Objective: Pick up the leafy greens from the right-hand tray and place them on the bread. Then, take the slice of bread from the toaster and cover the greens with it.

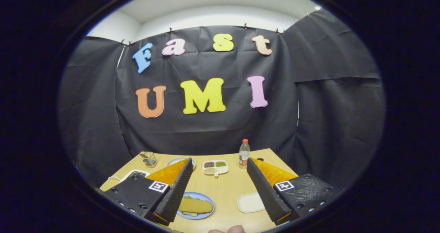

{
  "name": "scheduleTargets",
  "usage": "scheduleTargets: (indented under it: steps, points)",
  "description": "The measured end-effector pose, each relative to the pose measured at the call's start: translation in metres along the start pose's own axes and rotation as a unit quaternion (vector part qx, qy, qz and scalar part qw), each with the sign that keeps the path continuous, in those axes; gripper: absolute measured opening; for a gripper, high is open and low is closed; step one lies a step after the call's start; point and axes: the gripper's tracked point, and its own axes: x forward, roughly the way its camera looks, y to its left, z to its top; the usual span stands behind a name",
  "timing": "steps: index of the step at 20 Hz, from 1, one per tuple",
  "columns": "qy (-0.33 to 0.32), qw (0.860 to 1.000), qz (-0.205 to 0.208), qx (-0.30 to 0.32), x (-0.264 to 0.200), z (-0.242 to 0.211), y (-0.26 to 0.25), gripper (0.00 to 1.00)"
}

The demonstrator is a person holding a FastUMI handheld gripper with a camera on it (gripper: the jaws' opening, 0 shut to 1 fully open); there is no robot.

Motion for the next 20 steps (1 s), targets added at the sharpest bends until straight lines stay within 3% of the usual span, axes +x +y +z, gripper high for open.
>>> scheduleTargets:
  steps: [12,20]
  points:
    - [-0.004,0.999,0.038,-0.02,-0.018,-0.002,0.069,0.96]
    - [-0.009,0.999,0.04,-0.022,-0.029,-0.001,0.082,0.96]
